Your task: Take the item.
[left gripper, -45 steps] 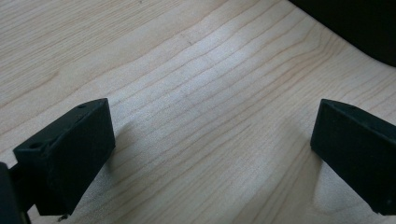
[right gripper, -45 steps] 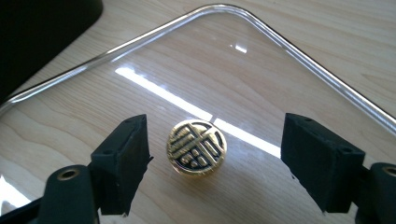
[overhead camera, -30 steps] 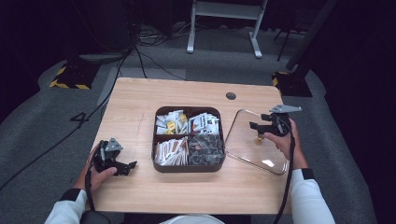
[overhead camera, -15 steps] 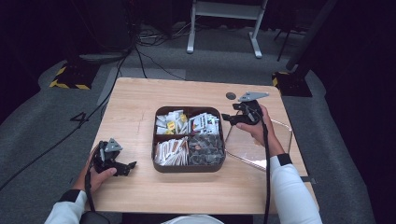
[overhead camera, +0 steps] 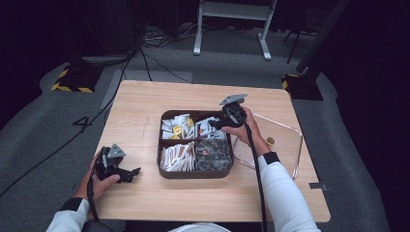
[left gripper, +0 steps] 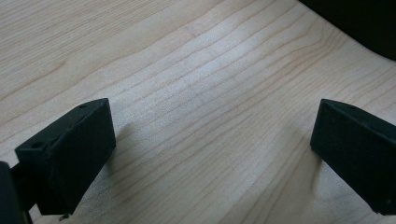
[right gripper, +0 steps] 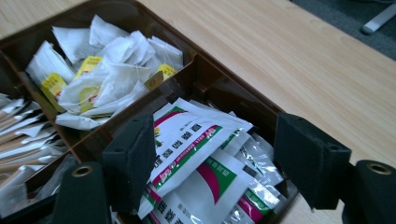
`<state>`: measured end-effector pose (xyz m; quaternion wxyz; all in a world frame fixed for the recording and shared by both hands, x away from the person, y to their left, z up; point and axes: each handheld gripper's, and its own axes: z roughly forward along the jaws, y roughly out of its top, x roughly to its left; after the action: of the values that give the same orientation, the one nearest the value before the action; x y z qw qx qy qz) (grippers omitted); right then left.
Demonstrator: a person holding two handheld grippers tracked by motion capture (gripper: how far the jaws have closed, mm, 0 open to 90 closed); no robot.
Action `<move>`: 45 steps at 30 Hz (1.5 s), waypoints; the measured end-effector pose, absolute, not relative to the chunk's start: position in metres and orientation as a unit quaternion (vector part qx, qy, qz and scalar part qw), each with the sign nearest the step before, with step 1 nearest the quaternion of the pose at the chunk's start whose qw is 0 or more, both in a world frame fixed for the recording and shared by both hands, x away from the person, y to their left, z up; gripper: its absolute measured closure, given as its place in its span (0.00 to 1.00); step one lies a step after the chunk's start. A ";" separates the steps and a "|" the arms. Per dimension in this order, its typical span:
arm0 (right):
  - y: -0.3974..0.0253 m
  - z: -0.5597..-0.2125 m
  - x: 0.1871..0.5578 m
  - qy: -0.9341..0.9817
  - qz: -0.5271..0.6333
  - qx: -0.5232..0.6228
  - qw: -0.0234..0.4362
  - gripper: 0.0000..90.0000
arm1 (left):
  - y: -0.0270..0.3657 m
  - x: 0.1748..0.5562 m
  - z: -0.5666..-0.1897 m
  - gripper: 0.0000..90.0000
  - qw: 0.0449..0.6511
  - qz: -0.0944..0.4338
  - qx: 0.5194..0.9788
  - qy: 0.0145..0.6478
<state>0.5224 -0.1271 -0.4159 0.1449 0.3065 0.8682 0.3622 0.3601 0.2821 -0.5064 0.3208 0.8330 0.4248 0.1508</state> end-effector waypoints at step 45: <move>-0.090 -0.436 0.529 0.883 0.335 0.315 0.099 0.39 | 0.282 0.359 -0.506 0.00 0.320 0.154 0.831 0.428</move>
<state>0.5286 -0.0902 -0.4356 0.0990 0.3150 0.8826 0.3347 0.3593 0.2820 -0.5065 0.3204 0.8308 0.4283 0.1541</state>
